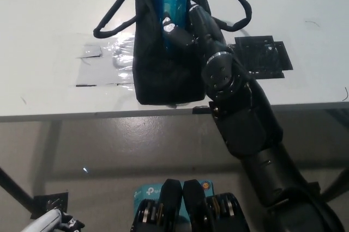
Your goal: The robot uses its right hand to pick up a stack of plates kept in the middle of the desk and put it inside a bag kept next to it
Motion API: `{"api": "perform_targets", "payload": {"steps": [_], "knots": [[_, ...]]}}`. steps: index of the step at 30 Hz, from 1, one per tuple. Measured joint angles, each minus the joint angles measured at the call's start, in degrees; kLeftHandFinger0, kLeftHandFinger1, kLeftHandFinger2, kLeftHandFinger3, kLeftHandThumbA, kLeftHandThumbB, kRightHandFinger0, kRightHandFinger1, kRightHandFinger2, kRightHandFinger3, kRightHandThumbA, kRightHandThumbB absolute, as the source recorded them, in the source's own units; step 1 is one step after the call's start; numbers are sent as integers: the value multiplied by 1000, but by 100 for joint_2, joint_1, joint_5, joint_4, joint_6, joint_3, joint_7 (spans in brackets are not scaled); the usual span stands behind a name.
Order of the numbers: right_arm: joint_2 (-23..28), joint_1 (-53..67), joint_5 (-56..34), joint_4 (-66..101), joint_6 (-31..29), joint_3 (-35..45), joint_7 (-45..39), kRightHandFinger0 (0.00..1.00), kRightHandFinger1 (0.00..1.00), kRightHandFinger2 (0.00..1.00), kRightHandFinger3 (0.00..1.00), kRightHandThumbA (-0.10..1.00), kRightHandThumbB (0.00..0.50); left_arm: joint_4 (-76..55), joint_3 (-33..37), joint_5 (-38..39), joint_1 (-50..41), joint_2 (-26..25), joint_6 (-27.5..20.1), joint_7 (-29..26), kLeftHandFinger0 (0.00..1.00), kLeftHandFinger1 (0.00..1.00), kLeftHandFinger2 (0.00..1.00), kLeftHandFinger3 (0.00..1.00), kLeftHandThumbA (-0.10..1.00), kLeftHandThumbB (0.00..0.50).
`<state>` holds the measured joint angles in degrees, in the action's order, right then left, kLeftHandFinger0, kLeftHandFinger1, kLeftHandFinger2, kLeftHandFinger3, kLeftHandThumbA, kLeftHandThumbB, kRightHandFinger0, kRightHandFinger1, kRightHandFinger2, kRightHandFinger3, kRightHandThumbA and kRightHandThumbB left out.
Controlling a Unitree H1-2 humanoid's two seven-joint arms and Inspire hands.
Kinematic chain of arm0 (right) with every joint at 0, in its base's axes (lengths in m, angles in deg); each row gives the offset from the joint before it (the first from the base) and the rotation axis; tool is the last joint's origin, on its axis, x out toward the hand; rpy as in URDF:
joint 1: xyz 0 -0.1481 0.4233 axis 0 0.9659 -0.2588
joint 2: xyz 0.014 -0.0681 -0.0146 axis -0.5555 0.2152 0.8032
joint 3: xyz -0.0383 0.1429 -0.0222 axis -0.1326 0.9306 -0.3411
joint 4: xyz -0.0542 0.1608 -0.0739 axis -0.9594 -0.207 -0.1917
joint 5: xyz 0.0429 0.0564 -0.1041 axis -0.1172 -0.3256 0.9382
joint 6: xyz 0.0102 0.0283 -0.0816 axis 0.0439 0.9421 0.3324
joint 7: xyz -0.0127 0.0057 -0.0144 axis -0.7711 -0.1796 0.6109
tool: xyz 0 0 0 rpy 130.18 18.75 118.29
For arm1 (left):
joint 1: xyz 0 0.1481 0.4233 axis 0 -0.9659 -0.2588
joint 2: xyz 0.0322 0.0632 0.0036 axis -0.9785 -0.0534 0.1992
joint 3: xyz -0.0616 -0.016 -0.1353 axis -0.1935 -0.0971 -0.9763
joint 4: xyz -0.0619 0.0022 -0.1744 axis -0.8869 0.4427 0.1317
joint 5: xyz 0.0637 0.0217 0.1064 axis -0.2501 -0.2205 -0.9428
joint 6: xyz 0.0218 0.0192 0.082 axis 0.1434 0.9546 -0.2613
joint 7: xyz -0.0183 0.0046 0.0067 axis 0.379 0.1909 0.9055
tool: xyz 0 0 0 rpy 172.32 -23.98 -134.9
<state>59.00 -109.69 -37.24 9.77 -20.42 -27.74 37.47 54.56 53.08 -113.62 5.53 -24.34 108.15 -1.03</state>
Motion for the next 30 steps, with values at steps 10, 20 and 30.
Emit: {"api": "perform_targets", "payload": {"steps": [10,20,30], "knots": [[158,-2,1070,336,32,-310,-509,1000,1000,1000,1000,983,500,31,1,0,-2,1,0,0,702,734,786,851,-100,0],[251,-10,2191,941,52,-371,-1151,1000,1000,1000,1000,1000,500,123,-4,-1,-16,22,1,-2,725,755,821,870,-100,0],[39,-347,3116,1270,62,-175,-1548,1000,1000,1000,1000,1000,500,169,-16,1,-68,36,3,-8,744,764,823,866,-100,0]]}}
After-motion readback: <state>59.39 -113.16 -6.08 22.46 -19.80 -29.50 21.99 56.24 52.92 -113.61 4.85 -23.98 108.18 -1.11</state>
